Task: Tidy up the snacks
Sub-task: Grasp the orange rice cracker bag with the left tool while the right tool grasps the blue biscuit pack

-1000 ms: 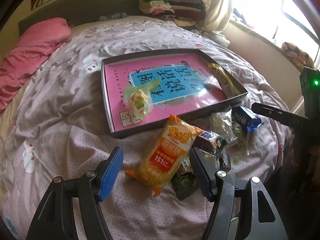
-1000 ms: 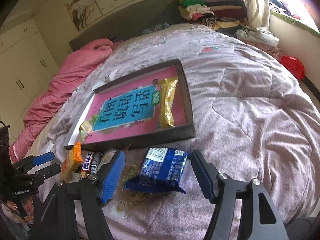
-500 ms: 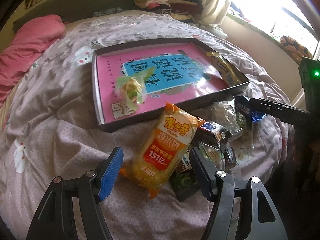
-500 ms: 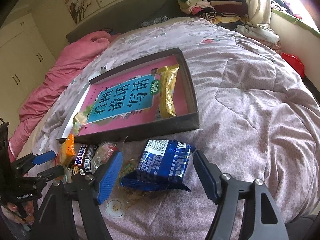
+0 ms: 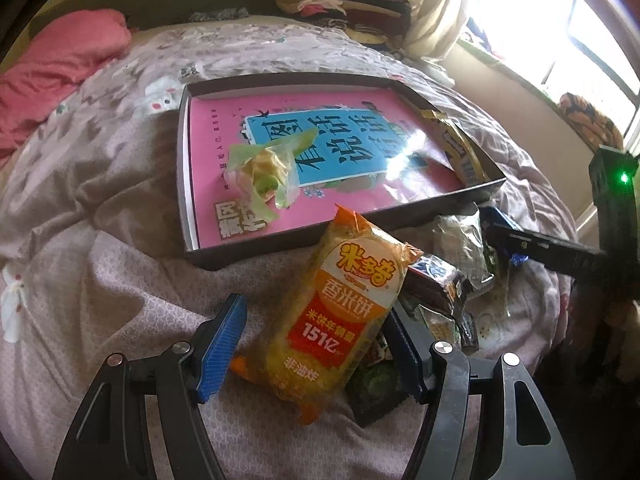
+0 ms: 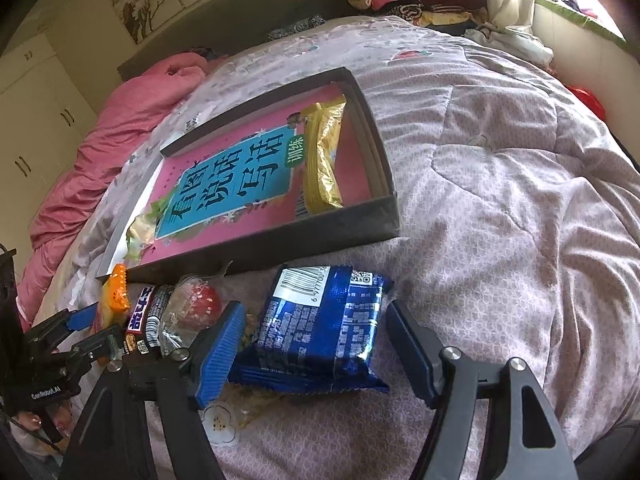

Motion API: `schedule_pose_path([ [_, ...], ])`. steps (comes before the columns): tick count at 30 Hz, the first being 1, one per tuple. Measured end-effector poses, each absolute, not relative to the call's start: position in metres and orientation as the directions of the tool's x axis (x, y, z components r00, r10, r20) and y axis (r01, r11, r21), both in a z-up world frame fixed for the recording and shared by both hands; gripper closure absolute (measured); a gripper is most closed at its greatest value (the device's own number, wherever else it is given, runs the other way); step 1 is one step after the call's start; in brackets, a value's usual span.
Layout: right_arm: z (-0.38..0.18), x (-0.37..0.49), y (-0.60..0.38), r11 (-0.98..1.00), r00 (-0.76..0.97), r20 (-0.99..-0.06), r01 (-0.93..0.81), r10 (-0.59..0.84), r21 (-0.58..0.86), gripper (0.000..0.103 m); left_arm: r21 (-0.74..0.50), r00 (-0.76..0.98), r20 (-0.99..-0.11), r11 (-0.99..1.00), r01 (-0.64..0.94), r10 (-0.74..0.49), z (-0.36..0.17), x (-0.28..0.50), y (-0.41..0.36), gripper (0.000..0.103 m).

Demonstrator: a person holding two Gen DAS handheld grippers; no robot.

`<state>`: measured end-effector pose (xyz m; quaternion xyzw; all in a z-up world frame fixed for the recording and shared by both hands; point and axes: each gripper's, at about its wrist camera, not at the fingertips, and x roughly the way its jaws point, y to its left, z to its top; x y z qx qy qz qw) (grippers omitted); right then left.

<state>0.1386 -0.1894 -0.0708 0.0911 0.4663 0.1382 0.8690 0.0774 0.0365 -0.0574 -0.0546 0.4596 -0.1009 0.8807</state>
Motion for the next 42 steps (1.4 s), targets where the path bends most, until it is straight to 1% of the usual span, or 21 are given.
schedule_pose_path([
  [1, -0.071, 0.138, -0.189, 0.946, 0.526, -0.787, -0.159, 0.324, 0.283, 0.037, -0.195, 0.557, -0.798, 0.973, 0.124, -0.23, -0.058, 0.078, 0.038, 0.033],
  [2, -0.072, 0.138, -0.187, 0.946, 0.522, -0.789, -0.164, 0.324, 0.28, 0.04, -0.2, 0.558, -0.796, 0.972, 0.121, -0.233, -0.059, 0.08, 0.039, 0.033],
  [3, -0.072, 0.138, -0.187, 0.947, 0.52, -0.791, -0.165, 0.322, 0.277, 0.041, -0.206, 0.557, -0.796, 0.971, 0.118, -0.236, -0.059, 0.081, 0.039, 0.033],
  [5, -0.072, 0.138, -0.188, 0.948, 0.521, -0.792, -0.167, 0.319, 0.271, 0.046, -0.22, 0.554, -0.796, 0.969, 0.111, -0.244, -0.061, 0.083, 0.041, 0.033],
  [6, -0.072, 0.138, -0.189, 0.946, 0.518, -0.792, -0.168, 0.323, 0.276, 0.047, -0.226, 0.552, -0.796, 0.968, 0.11, -0.248, -0.062, 0.084, 0.041, 0.033],
  [8, -0.071, 0.137, -0.191, 0.945, 0.518, -0.79, -0.165, 0.328, 0.283, 0.05, -0.234, 0.551, -0.795, 0.966, 0.108, -0.255, -0.063, 0.086, 0.041, 0.038],
  [9, -0.07, 0.137, -0.192, 0.944, 0.52, -0.788, -0.166, 0.331, 0.286, 0.051, -0.238, 0.549, -0.795, 0.965, 0.109, -0.258, -0.064, 0.086, 0.042, 0.04],
  [13, -0.066, 0.134, -0.193, 0.943, 0.53, -0.78, -0.173, 0.332, 0.284, 0.051, -0.254, 0.545, -0.794, 0.962, 0.104, -0.269, -0.066, 0.087, 0.043, 0.053],
  [19, -0.056, 0.13, -0.196, 0.943, 0.558, -0.76, -0.18, 0.334, 0.282, 0.052, -0.268, 0.541, -0.794, 0.958, 0.098, -0.277, -0.067, 0.088, 0.046, 0.064],
  [28, -0.041, 0.124, -0.196, 0.948, 0.614, -0.722, -0.191, 0.319, 0.256, 0.052, -0.283, 0.541, -0.795, 0.957, 0.068, -0.274, -0.063, 0.08, 0.051, 0.067],
  [34, -0.033, 0.12, -0.192, 0.943, 0.639, -0.693, -0.223, 0.334, 0.249, 0.052, -0.301, 0.562, -0.781, 0.953, 0.044, -0.273, -0.054, 0.073, 0.058, 0.071],
  [40, -0.024, 0.116, -0.183, 0.924, 0.653, -0.655, -0.292, 0.381, 0.247, 0.052, -0.315, 0.586, -0.765, 0.949, 0.02, -0.267, -0.042, 0.068, 0.058, 0.072],
  [42, -0.02, 0.112, -0.177, 0.922, 0.665, -0.641, -0.321, 0.383, 0.217, 0.052, -0.313, 0.591, -0.763, 0.95, 0.018, -0.263, -0.039, 0.067, 0.057, 0.072],
])
